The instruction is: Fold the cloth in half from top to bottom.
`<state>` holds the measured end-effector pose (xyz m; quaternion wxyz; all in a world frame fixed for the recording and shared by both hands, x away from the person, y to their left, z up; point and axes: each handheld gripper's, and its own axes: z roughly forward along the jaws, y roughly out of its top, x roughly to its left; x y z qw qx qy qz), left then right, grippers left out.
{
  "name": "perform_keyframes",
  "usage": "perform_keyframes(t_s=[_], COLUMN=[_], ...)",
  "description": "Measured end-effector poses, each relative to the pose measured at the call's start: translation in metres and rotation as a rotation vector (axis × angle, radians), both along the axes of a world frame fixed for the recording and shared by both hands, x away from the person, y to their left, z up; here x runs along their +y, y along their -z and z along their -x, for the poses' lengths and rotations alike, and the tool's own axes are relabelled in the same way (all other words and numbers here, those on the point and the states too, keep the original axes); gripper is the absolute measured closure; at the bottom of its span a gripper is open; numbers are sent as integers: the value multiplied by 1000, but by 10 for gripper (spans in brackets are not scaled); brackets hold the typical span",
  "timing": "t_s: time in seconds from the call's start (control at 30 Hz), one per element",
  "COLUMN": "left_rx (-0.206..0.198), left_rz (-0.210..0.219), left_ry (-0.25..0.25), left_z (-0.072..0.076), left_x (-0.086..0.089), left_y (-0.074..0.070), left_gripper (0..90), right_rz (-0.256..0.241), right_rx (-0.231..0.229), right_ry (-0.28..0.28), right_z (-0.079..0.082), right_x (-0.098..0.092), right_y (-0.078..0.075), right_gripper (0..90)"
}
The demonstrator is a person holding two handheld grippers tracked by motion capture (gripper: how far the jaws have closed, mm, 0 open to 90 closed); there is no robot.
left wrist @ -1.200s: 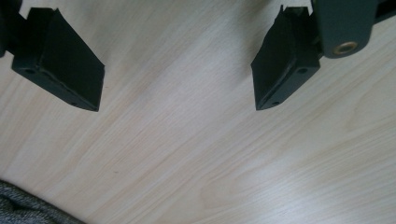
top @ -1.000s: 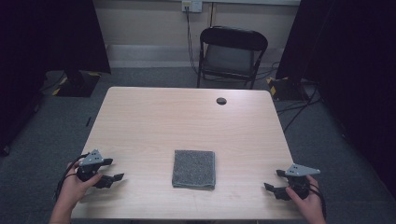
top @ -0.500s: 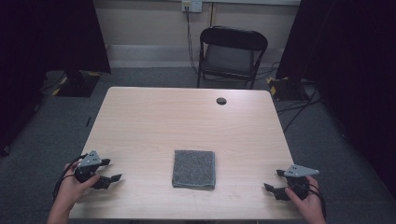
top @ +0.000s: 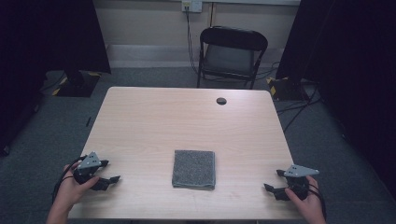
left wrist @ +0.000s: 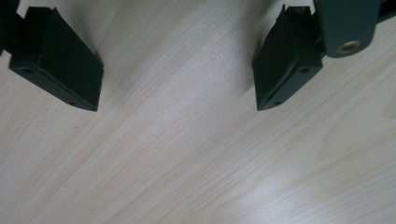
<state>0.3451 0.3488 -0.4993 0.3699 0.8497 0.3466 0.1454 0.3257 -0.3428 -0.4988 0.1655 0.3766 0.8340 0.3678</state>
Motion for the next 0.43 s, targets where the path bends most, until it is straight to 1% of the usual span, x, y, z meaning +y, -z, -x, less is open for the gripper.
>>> perform_keyframes(t_s=[0.03, 0.43], left_rx=[0, -8], left_rz=[9, 2], left_ry=[-7, -22], left_z=[0, 2], left_x=[-1, -2], left_y=[0, 1], left_gripper=[153, 133], right_rz=[0, -1], right_rx=[0, 1], right_ry=[0, -1], right_z=[0, 0], right_x=[0, 0], right_y=[0, 0], right_gripper=[173, 171])
